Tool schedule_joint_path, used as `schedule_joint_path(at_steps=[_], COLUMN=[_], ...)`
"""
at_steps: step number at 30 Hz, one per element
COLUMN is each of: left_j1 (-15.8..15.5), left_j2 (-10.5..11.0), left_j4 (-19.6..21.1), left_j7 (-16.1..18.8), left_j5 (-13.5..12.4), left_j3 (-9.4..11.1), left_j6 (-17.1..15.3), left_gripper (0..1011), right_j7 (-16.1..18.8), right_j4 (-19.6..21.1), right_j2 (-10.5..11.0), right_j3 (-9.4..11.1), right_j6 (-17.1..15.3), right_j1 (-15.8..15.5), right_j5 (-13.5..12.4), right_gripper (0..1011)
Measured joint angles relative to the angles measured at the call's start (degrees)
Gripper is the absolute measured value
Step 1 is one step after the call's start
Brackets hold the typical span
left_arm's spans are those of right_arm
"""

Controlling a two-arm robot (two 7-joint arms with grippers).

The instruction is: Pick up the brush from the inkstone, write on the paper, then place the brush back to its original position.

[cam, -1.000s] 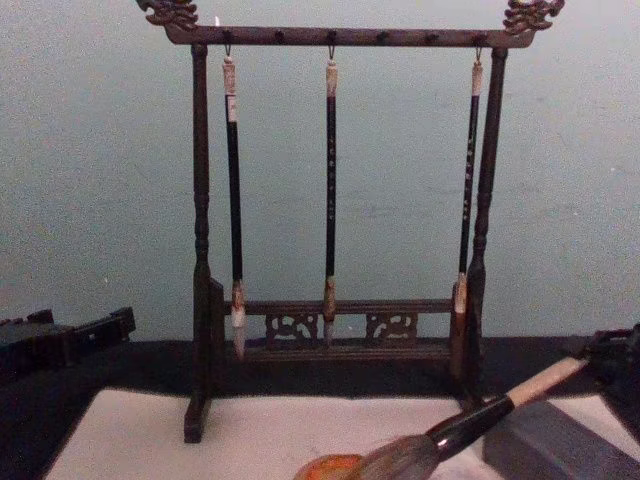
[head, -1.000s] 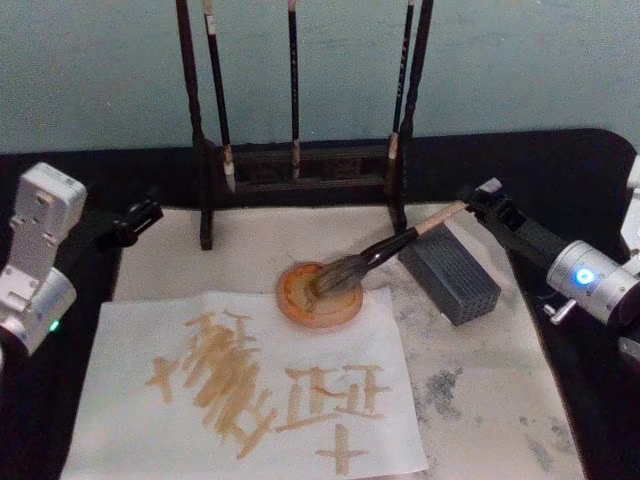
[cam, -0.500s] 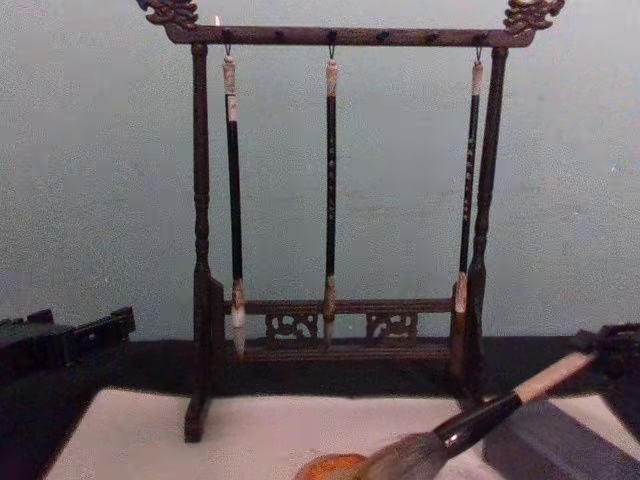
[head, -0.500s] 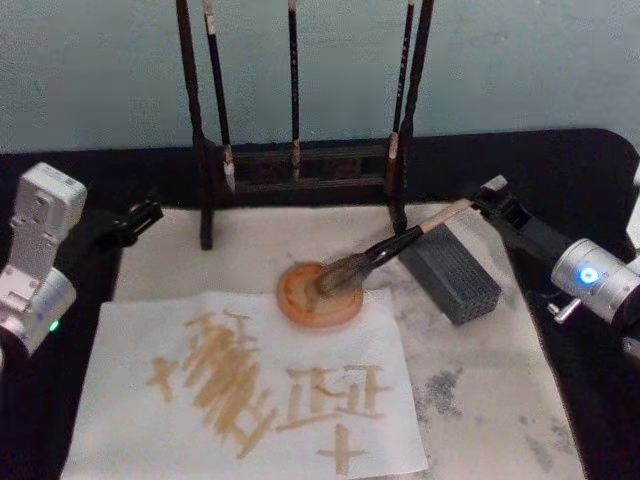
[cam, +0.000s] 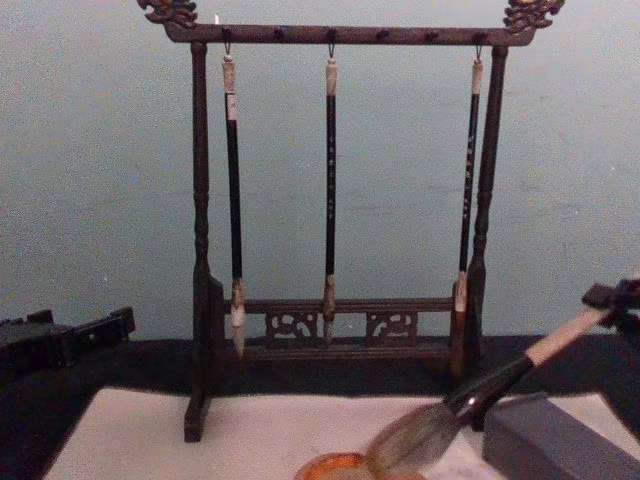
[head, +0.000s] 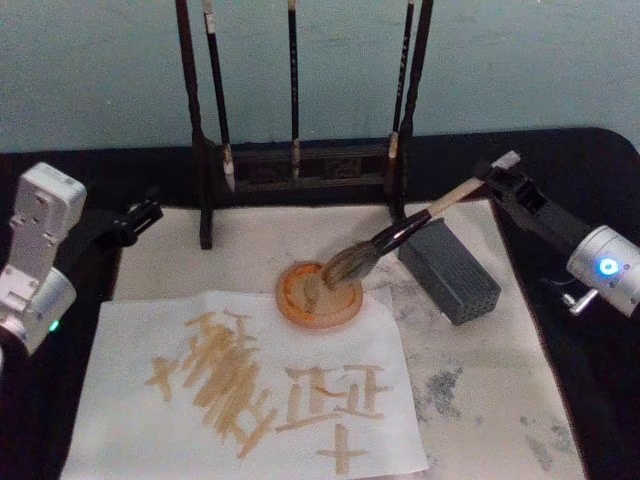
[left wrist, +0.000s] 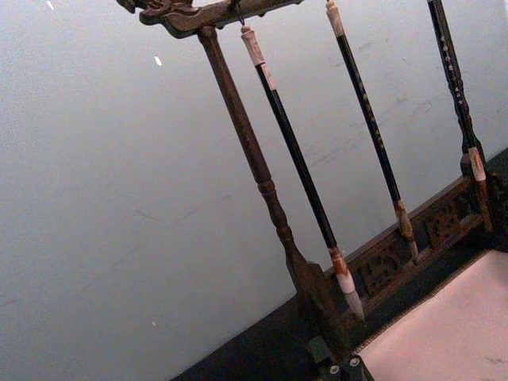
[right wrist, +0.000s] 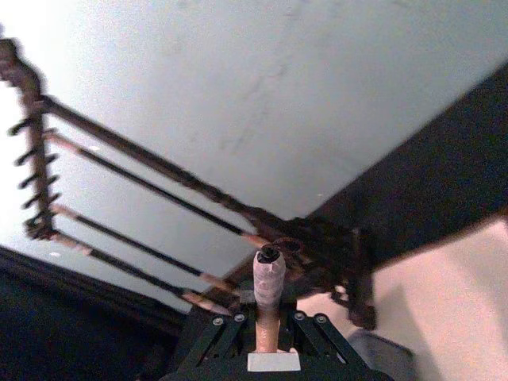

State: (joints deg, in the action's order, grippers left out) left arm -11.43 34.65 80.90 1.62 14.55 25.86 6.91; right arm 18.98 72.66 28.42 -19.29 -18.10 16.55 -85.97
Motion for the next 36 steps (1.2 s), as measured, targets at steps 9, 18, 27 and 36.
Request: schedule_joint_path(at_steps=[9, 18, 27, 36], left_j1=[0.00, 0.00, 0.00, 0.00], left_j2=[0.00, 0.00, 0.00, 0.00], left_j4=[0.00, 0.00, 0.00, 0.00], left_j7=[0.00, 0.00, 0.00, 0.00], left_j5=[0.00, 0.00, 0.00, 0.00], left_j3=[0.00, 0.00, 0.00, 0.00], left_j6=[0.00, 0.00, 0.00, 0.00], left_gripper=[1000, 1000, 1002, 1002], right_j7=[0.71, 1.38, -2.27, -5.84], right_j4=[9.40, 19.13, 26.14, 29.78], right_j2=[3.55, 7.90, 11.81, 12.02], right_j3=[-0.34, -2.87, -9.03, -13.87], right_j6=[1.47, 3.49, 4.73, 5.23], right_j1=[-3.30, -5.66, -4.26, -2.55], right_j5=[-0.46, 3.64, 14.70, 25.50], right_gripper=[175, 175, 175, 175])
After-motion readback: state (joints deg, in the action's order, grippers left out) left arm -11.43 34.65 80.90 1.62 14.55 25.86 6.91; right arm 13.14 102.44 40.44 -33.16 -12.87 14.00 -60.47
